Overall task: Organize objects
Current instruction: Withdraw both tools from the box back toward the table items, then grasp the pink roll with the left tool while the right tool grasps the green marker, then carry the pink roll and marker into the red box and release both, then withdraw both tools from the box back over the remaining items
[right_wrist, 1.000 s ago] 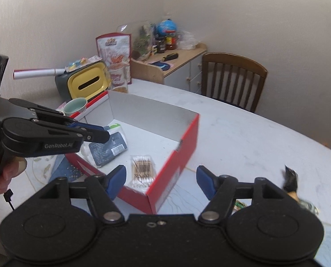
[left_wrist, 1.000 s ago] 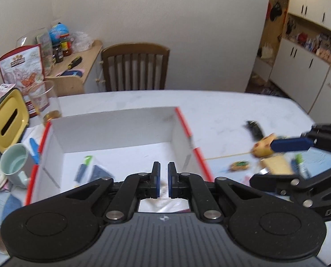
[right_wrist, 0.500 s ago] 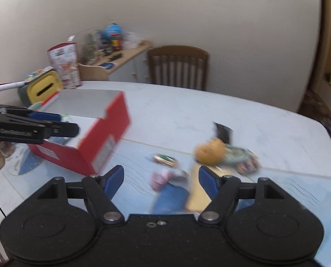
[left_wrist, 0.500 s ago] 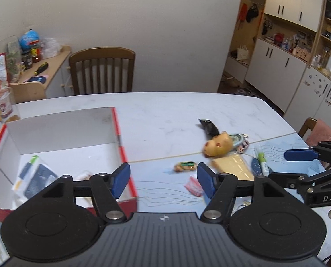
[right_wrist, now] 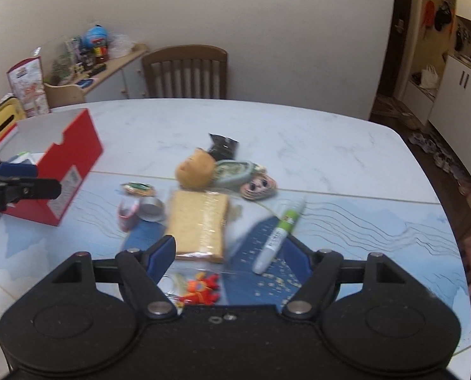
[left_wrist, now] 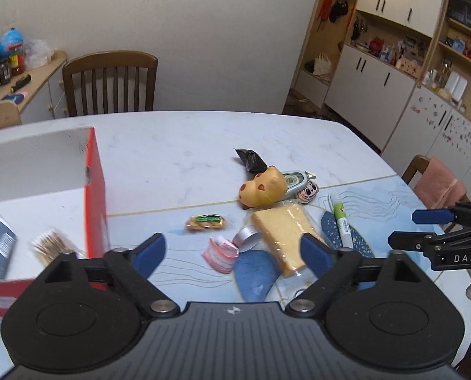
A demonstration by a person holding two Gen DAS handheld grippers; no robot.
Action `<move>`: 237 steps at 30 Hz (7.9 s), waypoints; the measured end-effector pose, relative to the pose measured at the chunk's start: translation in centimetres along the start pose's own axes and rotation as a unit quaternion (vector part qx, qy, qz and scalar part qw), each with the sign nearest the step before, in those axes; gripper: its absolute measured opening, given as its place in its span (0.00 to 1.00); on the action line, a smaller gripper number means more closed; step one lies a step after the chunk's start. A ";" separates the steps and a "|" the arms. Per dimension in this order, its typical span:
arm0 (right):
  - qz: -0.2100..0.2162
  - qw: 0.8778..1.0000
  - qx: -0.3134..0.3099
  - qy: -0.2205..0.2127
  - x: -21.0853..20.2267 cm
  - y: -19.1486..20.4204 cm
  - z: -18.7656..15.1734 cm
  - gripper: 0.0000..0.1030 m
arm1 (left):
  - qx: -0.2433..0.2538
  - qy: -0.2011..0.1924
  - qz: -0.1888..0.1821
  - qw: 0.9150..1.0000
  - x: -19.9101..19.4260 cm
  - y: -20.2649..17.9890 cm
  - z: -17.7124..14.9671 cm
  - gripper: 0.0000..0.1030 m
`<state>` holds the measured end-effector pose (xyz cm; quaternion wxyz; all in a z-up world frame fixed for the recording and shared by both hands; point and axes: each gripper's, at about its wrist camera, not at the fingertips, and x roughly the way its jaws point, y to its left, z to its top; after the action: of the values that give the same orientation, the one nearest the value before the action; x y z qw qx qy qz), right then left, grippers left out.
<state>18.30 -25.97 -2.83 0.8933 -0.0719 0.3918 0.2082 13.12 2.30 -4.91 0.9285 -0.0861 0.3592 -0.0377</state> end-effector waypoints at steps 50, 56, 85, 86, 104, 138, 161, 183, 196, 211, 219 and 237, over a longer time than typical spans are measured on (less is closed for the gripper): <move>-0.038 0.995 0.031 0.083 15.4 -6.6 1.8 0.47 | 0.023 0.042 0.121 0.991 13.3 -0.3 -4.4 0.93; -0.037 0.995 0.029 0.082 15.3 -6.1 1.8 0.30 | 0.036 0.036 0.109 0.993 13.2 -0.8 -4.2 0.65; -0.007 0.995 0.069 0.066 7.6 -4.3 -0.8 0.17 | 0.008 0.046 0.062 0.997 9.9 0.7 -5.1 0.22; -0.005 0.996 0.069 0.065 7.2 -4.0 -0.8 0.17 | 0.006 0.045 0.059 0.997 9.7 0.8 -5.1 0.22; 0.060 0.997 0.020 0.038 1.8 4.9 1.5 0.17 | 0.004 0.013 0.009 1.000 2.3 1.7 -5.0 0.20; 0.176 0.980 -0.096 0.007 6.5 26.7 14.1 0.17 | 0.009 -0.036 0.116 0.993 -6.0 18.1 0.4 0.20; 0.130 0.972 -0.159 0.116 18.2 33.9 12.8 0.17 | -0.018 0.142 0.112 0.983 2.5 24.3 0.6 0.20; 0.155 0.970 -0.148 0.114 17.2 32.7 13.2 0.29 | -0.004 0.200 0.108 0.974 4.0 24.0 0.7 0.21; 0.180 0.973 -0.120 0.079 12.3 29.3 13.8 0.36 | 0.000 0.177 0.110 0.978 2.7 23.0 0.9 0.58; 0.189 0.977 -0.089 0.036 5.5 23.9 12.3 0.38 | 0.002 0.084 0.107 0.991 -2.9 19.0 1.5 0.64; 0.189 0.978 -0.085 0.013 2.5 21.0 10.2 0.53 | 0.013 0.039 0.099 0.994 -5.4 15.2 1.2 0.65; 0.132 0.991 -0.022 -0.022 -2.8 10.4 3.6 0.82 | -0.023 -0.012 0.045 0.999 -7.1 7.4 0.2 0.97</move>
<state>14.57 -16.44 1.97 0.8644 -0.0348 0.3736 0.3347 8.08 10.53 -1.51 0.9315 -0.0914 0.3519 0.0130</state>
